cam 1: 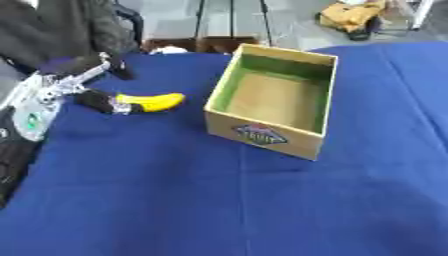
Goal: Pick up objects on the table and place them in the box.
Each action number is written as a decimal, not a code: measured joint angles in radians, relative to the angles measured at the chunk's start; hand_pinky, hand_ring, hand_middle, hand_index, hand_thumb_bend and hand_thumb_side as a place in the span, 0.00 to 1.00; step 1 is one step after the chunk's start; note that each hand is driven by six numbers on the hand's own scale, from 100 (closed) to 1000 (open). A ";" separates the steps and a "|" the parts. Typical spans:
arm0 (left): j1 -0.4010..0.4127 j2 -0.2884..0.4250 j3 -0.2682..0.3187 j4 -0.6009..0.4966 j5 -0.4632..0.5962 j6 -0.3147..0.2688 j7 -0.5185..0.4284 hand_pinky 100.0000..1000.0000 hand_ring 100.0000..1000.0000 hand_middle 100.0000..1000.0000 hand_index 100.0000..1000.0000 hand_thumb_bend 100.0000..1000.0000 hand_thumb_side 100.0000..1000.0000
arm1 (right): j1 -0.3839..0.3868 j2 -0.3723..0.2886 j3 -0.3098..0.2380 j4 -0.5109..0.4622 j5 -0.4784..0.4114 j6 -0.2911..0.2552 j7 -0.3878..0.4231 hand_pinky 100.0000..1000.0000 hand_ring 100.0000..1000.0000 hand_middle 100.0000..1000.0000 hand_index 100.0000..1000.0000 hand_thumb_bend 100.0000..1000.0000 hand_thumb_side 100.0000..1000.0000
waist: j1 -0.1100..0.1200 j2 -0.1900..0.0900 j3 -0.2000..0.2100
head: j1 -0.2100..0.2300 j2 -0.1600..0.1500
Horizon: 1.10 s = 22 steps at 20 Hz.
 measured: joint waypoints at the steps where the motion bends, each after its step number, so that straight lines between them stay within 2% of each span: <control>1: 0.000 0.000 0.000 0.002 -0.001 0.000 0.000 0.71 0.64 0.56 0.70 0.63 0.55 | 0.000 0.000 0.000 0.000 0.000 0.000 0.000 0.52 0.70 0.64 0.68 0.00 0.84 | 0.000 0.000 0.000 | 0.000 0.000; 12: -0.024 0.008 -0.010 0.041 -0.026 -0.004 0.000 0.70 0.64 0.56 0.71 0.59 0.50 | 0.000 0.000 0.000 0.000 0.000 0.000 0.000 0.52 0.70 0.64 0.68 0.00 0.84 | -0.001 0.000 -0.004 | 0.000 0.000; 17: -0.093 0.008 -0.019 0.123 -0.071 -0.011 -0.005 0.70 0.64 0.55 0.71 0.58 0.50 | 0.000 0.000 0.005 0.000 0.000 0.001 0.001 0.52 0.70 0.64 0.68 0.00 0.84 | 0.001 0.000 -0.014 | 0.002 0.000; 22: -0.167 -0.007 -0.021 0.239 -0.135 -0.022 0.007 0.70 0.64 0.55 0.71 0.60 0.50 | -0.001 0.000 0.009 0.000 0.000 0.003 0.004 0.52 0.70 0.64 0.68 0.00 0.84 | 0.012 0.004 -0.037 | 0.010 -0.001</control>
